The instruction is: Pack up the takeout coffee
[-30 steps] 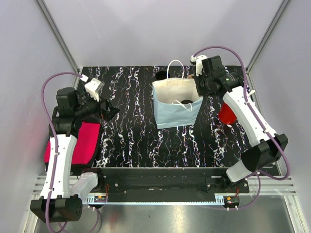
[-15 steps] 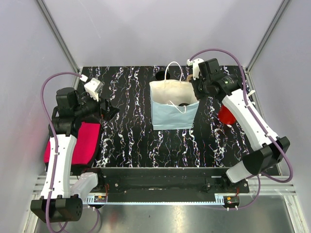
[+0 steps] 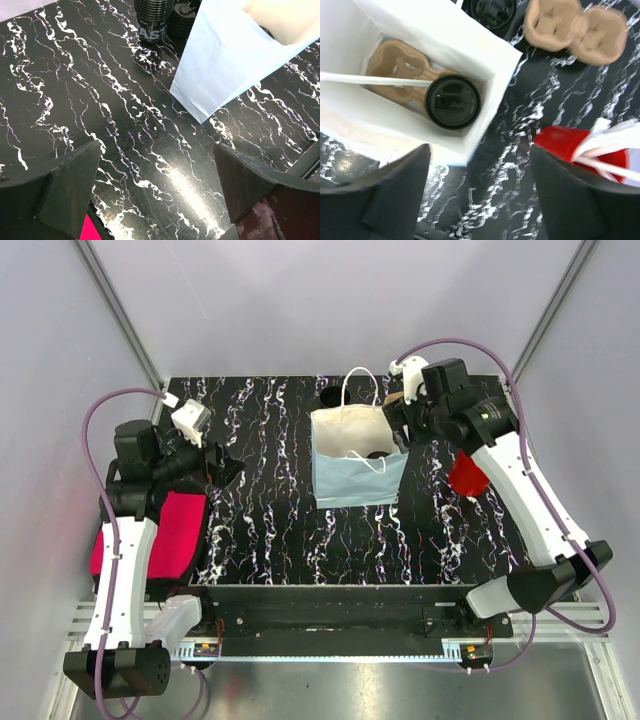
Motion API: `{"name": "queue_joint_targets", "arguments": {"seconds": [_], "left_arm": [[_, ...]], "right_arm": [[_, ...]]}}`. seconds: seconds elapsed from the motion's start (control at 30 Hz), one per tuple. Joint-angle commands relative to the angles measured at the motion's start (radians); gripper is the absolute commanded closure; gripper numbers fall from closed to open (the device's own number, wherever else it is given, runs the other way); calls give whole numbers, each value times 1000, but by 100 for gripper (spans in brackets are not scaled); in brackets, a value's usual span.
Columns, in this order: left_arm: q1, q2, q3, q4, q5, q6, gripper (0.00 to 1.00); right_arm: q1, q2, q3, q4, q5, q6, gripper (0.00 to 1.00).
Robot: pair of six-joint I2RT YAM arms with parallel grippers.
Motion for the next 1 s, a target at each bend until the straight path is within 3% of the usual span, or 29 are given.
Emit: {"name": "queue_joint_targets", "arguments": {"seconds": [0.0, 0.07, 0.4, 0.6, 0.77, 0.97], "left_arm": [[6, -16, 19, 63, 10, -36, 1], [9, -31, 16, 79, 1, -47, 1], [9, -48, 72, 126, -30, -95, 1], [12, -50, 189, 131, -83, -59, 1], [12, -45, 322, 103, -139, -24, 1], [12, -50, 419, 108, -321, -49, 1]], "right_arm": [[10, -101, 31, 42, 20, -73, 6], [8, -138, 16, 87, 25, -77, 0], [7, -300, -139, 343, 37, -160, 0], [7, -454, -240, 505, -29, -171, 0], [7, -481, -198, 509, -38, -151, 0], [7, -486, -116, 507, 31, -134, 0]]}}
